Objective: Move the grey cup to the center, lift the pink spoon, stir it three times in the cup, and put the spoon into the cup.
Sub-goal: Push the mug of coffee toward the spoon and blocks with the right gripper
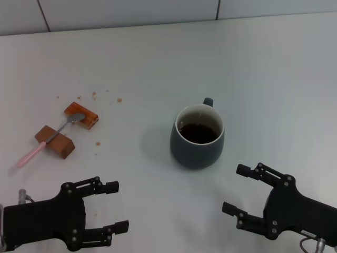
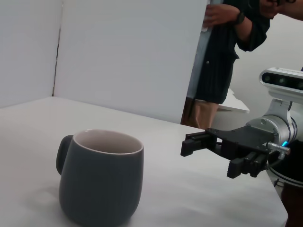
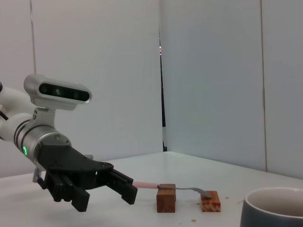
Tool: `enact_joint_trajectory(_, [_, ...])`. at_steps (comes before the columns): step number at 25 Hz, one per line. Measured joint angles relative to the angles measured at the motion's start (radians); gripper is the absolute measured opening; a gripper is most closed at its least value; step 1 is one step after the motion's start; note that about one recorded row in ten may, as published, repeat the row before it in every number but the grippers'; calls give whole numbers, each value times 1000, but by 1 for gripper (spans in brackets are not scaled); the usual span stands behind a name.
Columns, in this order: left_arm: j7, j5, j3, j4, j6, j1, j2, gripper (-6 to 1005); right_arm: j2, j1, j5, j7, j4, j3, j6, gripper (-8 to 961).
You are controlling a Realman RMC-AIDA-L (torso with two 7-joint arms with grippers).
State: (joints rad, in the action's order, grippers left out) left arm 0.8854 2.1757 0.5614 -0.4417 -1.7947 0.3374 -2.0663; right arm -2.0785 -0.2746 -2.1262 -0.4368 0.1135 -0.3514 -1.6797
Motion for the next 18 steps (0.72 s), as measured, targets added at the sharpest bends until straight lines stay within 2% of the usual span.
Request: enact_joint_trajectory(18, [0, 0, 0, 0, -4, 3, 0, 803, 0, -2, 2, 1, 0, 6, -5, 717])
